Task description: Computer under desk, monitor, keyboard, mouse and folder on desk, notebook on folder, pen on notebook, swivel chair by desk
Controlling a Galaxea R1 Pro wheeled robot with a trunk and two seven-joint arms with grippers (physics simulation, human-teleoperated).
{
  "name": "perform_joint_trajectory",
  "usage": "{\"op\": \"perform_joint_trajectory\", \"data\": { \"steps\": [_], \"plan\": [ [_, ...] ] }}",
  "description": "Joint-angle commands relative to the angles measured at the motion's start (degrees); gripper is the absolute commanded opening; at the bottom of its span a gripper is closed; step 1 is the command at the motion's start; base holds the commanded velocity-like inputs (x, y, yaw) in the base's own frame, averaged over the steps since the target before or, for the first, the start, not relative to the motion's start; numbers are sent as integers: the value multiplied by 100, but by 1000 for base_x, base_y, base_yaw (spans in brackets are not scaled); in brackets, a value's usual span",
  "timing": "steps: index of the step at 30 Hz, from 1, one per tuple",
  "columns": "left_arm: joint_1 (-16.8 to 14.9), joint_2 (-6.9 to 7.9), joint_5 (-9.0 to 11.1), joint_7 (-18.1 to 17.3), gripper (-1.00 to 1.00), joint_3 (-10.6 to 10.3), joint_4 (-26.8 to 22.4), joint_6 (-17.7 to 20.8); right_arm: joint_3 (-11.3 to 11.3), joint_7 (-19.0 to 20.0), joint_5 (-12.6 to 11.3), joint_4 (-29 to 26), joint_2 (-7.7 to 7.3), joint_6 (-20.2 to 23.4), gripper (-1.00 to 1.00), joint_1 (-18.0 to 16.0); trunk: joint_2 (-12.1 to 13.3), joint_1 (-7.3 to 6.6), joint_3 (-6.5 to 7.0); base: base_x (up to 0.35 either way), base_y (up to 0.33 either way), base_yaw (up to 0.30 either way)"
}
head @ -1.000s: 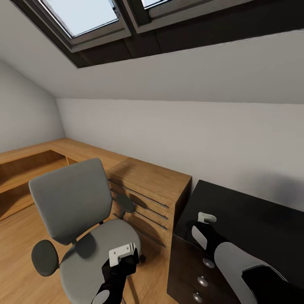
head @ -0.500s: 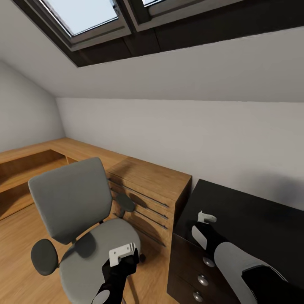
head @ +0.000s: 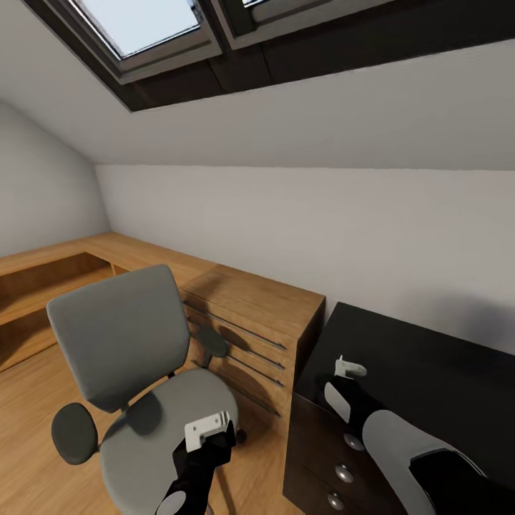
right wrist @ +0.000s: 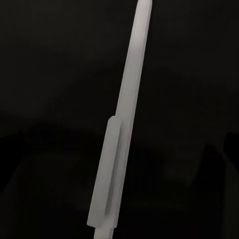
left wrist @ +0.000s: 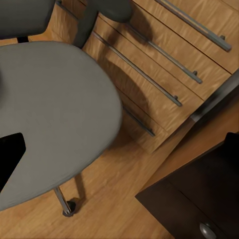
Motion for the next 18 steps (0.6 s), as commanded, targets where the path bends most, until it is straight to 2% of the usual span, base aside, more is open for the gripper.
{"op": "perform_joint_trajectory", "data": {
  "steps": [1, 9, 10, 18],
  "plan": [
    [-8, 5, 16, 39, 100, -11, -10, 30, 40, -43, -34, -4, -4, 64, 100, 0, -3, 0, -7, 0, 0, 0],
    [-8, 5, 16, 39, 100, -13, -11, 30, 40, -43, -34, -8, -4, 64, 100, 0, -3, 0, -7, 0, 0, 0],
    [-8, 5, 16, 39, 100, -13, -10, 30, 40, -44, -34, -10, -4, 60, -100, 0, -3, 0, -7, 0, 0, 0],
    [-8, 5, 16, 39, 100, -13, -5, 30, 40, -51, -34, -14, 0, 33, -100, 2, -3, 0, -7, 0, 0, 0]
  ]
}}
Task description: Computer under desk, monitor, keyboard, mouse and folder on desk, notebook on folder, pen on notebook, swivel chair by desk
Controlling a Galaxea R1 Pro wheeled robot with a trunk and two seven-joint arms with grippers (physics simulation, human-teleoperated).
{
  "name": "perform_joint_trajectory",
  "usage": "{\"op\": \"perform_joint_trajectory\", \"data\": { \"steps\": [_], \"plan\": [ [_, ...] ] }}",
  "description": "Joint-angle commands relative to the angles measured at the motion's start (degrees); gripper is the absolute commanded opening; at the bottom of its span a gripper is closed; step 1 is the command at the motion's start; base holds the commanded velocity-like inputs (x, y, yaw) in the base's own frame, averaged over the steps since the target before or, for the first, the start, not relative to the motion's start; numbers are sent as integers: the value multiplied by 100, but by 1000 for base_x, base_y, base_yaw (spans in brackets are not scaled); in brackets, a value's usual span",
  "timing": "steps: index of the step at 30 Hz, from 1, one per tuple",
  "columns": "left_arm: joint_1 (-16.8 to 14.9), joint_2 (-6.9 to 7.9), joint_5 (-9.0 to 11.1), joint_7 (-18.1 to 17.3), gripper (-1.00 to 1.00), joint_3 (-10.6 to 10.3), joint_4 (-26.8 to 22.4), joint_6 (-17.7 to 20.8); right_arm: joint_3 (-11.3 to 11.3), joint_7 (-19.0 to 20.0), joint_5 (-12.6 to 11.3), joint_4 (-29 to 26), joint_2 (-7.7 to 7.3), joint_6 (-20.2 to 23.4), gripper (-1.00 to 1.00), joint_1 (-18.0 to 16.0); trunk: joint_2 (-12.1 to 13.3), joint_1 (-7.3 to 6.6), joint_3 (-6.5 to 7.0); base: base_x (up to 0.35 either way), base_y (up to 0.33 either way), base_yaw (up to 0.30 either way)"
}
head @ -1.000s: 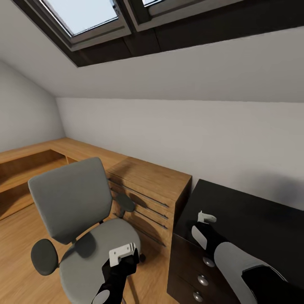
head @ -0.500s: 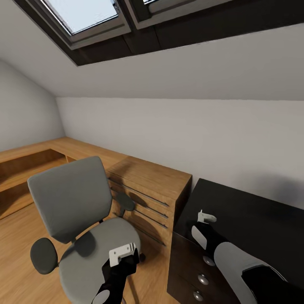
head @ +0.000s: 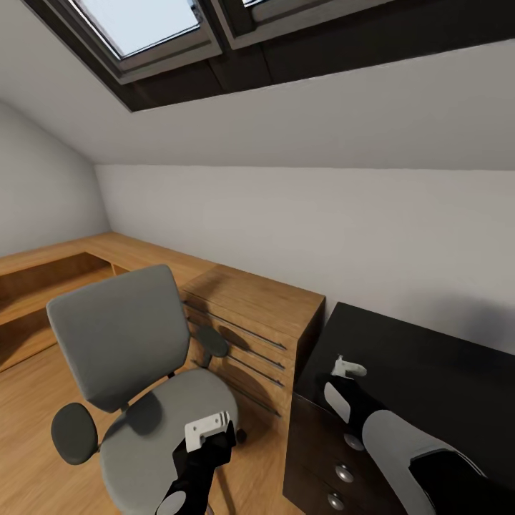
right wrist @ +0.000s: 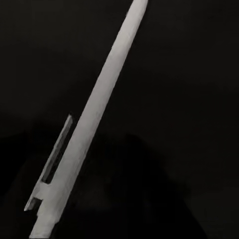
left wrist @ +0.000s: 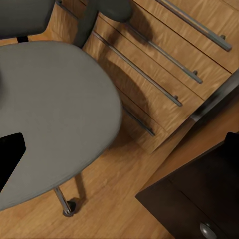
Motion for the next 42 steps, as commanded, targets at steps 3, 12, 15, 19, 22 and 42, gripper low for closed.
{"op": "perform_joint_trajectory", "data": {
  "steps": [3, 12, 15, 19, 22, 42],
  "plan": [
    [-7, 5, 16, 39, 100, -11, -9, 30, 47, -43, -27, -17, 1, 45, -100, -2, -4, 0, -7, 0, 0, 0],
    [-7, 5, 16, 39, 100, -11, 0, 30, 47, -46, -27, -50, 10, 69, -100, -4, -4, 0, -7, 0, 0, 0],
    [-7, 5, 16, 39, 100, -11, 0, 30, 47, -44, -30, -59, 10, 79, -100, -3, -4, 0, -7, 0, 0, 0],
    [-7, 5, 16, 39, 100, -11, 10, 30, 54, -43, -35, -61, 12, 86, -100, -2, -4, 0, -7, 0, 0, 0],
    [-7, 5, 16, 34, 100, -11, 16, 30, 55, -38, -33, -61, 10, 87, -100, -1, -4, 0, -7, 0, 0, 0],
    [-7, 22, 16, -3, 100, -212, 20, 30, 56, -35, -27, -71, 10, 87, -100, -4, 518, -286, 227, 0, 0, 0]
  ]
}}
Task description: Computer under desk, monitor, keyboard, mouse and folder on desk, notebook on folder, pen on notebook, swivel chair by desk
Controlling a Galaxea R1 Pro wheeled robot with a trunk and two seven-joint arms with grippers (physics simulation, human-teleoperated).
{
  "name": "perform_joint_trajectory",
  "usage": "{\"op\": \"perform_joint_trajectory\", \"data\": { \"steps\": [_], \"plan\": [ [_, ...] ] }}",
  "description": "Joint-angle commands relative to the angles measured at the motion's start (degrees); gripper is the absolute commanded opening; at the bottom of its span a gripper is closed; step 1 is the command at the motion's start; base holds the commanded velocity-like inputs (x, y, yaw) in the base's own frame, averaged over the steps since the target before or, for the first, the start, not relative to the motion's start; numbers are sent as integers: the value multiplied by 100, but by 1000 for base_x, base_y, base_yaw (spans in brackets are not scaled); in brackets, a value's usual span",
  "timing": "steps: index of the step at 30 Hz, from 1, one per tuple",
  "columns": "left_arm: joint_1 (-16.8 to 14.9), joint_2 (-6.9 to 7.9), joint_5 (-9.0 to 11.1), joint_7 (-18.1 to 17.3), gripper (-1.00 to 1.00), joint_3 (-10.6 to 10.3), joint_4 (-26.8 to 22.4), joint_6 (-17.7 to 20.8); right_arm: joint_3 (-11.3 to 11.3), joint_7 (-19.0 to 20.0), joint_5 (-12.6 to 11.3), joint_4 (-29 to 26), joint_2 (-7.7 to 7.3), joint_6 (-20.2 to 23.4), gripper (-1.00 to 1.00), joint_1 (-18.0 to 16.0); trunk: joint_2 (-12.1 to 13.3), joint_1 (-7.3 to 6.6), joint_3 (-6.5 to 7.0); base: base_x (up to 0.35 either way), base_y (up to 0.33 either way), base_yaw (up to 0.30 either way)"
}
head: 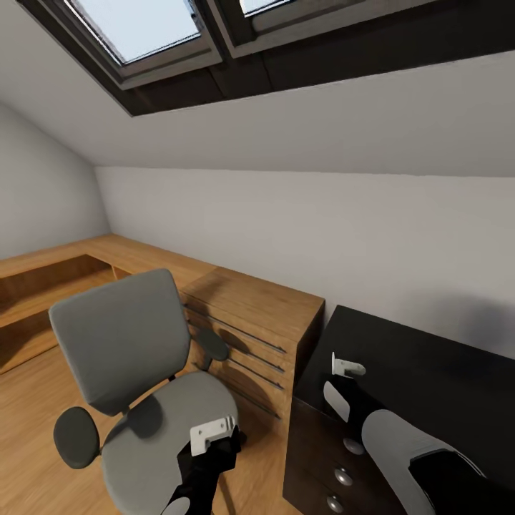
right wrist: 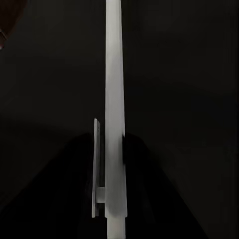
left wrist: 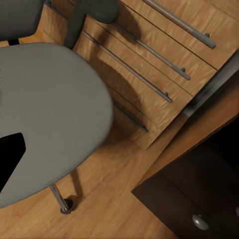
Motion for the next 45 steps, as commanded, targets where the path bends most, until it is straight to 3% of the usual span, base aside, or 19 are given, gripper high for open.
{"op": "perform_joint_trajectory", "data": {
  "steps": [1, 5, 10, 11, 12, 14, 15, 19, 21, 25, 32, 41, 45],
  "plan": [
    [-7, 5, 17, 42, 100, -12, -7, 29, 47, -36, -31, -15, -3, 40, -100, -3, 37, -23, 12, 0, 0, 0],
    [-7, 6, 17, 45, 100, -7, -4, 29, 36, -39, -35, -256, -16, 44, -100, -2, 198, -110, 84, -23, 0, 0],
    [-7, 12, 11, 40, 100, 1, -2, 30, 26, -44, -41, -1165, -74, 448, -100, 21, 398, -220, 173, -257, 0, 0],
    [-7, 13, 9, 39, 100, 7, -2, 34, 10, -54, -97, -1631, -129, 698, -100, 46, 439, -242, 191, -317, 0, 0],
    [-7, 13, 8, 38, 100, 24, -2, 45, -4, -74, -272, -2446, -222, 998, -100, 250, 479, -264, 209, -247, 0, 0],
    [-7, 13, 12, 38, 100, 35, 2, 45, -9, -97, -416, -3150, -307, 1219, -100, 599, 559, -308, 245, -142, 0, 0],
    [-7, 13, 11, 37, 100, 42, 4, 38, -12, -191, -516, -3880, -381, 1445, -100, 985, 559, -308, 245, -65, 0, 0],
    [-7, 13, 5, 54, 100, 32, 18, 32, -9, -637, -610, -5045, -423, 1779, -100, 1465, 559, -308, 245, -32, 0, 0],
    [-7, 15, 6, 58, 100, 27, 21, 30, -7, -854, -663, -5350, -428, 1848, -100, 1576, 559, -308, 245, -11, 0, 0],
    [-7, 22, 13, 50, 100, 31, 30, 29, -2, -1154, -881, -5826, -392, 1893, -100, 1707, 559, -308, 245, -2, 0, 0],
    [-7, 22, 16, 38, 100, 31, 33, 29, -14, -1479, -1177, -5901, -396, 1877, -100, 1715, 559, -308, 245, -176, 125, -6],
    [-7, 22, 23, 45, 100, 5, 39, 46, -34, -1486, -1191, -5898, -407, 1838, -100, 1717, 559, -308, 245, -115, 119, -253],
    [-7, 22, 25, 46, 100, 5, 41, 47, -146, -1486, -1191, -5898, -407, 1837, -100, 1715, 559, -308, 245, -6, 8, -298]
  ]
}}
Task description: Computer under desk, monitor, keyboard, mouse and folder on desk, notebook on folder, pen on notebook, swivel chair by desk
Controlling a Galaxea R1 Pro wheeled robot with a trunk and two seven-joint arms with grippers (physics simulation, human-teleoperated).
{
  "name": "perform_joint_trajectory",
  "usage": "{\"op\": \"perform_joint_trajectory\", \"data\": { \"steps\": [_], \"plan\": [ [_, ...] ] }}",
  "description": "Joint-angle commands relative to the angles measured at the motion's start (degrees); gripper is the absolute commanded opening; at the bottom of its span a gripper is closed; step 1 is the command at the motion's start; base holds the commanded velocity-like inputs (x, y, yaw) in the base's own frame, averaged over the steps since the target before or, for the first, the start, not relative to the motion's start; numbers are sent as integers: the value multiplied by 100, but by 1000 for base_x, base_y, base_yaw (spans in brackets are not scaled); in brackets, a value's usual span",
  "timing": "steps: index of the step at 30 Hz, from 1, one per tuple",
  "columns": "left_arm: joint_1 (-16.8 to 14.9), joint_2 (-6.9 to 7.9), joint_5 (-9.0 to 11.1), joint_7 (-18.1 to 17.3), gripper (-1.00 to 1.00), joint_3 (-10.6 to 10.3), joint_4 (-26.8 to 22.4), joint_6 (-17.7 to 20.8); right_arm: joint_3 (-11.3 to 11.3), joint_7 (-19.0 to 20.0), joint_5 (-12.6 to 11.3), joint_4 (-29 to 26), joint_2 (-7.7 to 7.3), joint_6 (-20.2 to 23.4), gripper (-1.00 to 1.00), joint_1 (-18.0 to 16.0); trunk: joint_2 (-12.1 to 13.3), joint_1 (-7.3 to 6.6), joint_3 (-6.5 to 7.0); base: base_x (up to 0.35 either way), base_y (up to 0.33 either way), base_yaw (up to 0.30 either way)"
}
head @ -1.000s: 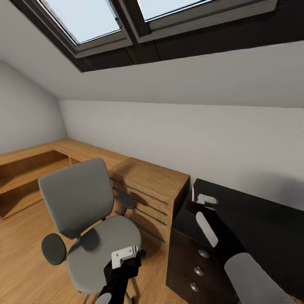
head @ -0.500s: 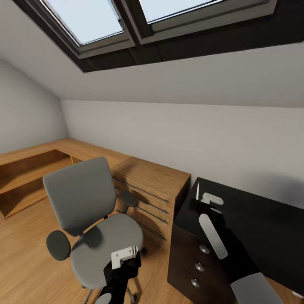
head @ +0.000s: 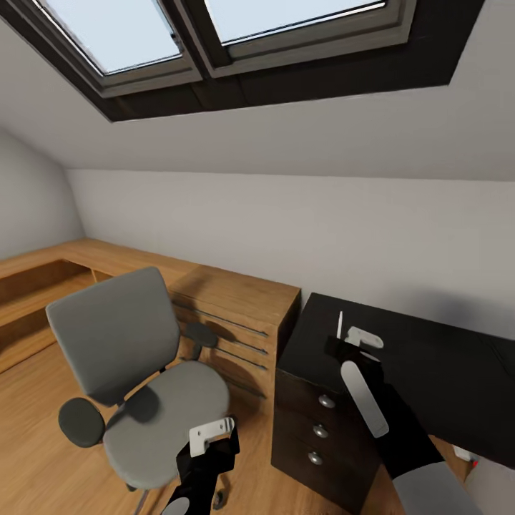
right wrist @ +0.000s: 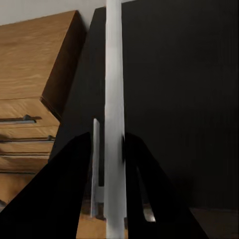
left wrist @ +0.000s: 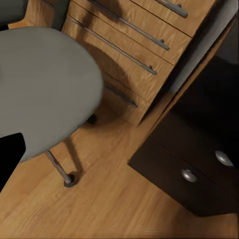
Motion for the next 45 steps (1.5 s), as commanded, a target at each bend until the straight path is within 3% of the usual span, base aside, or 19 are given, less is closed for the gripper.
{"op": "perform_joint_trajectory", "data": {
  "steps": [1, 8, 16, 25, 37, 41, 45],
  "plan": [
    [-7, 5, 17, 39, 100, -11, -10, 29, -31, -49, -44, -6, -4, 11, -100, -5, -5, 0, -7, -2, 3, -299],
    [-7, 5, 17, 40, 100, -11, -9, 36, -549, -50, -48, -10, -3, 15, -100, -7, -5, 0, -8, -1, 1, -108],
    [-7, 5, 17, 40, 100, -14, -9, 34, -613, -49, -44, -6, -6, 15, -100, -7, -5, 0, -8, 0, 0, -20],
    [-7, 5, 15, 40, 100, -19, -9, 29, -749, -46, -42, 24, -9, 9, -100, -7, -5, 0, -8, 0, 0, -214],
    [-7, 5, 15, 40, 100, -19, -9, 33, -1328, -33, -35, 257, -14, -23, -100, -5, -5, 0, -8, 0, 0, -258],
    [-7, -22, 25, 28, 100, -21, 340, 66, -1434, -32, -35, 356, -25, -67, -100, -8, -5, 0, -8, 0, 0, -264],
    [-7, -38, 50, 22, 100, -4, 682, 80, -1756, -20, -27, 370, -43, -80, -100, -11, -5, 0, -8, 0, 0, -264]
  ]
}}
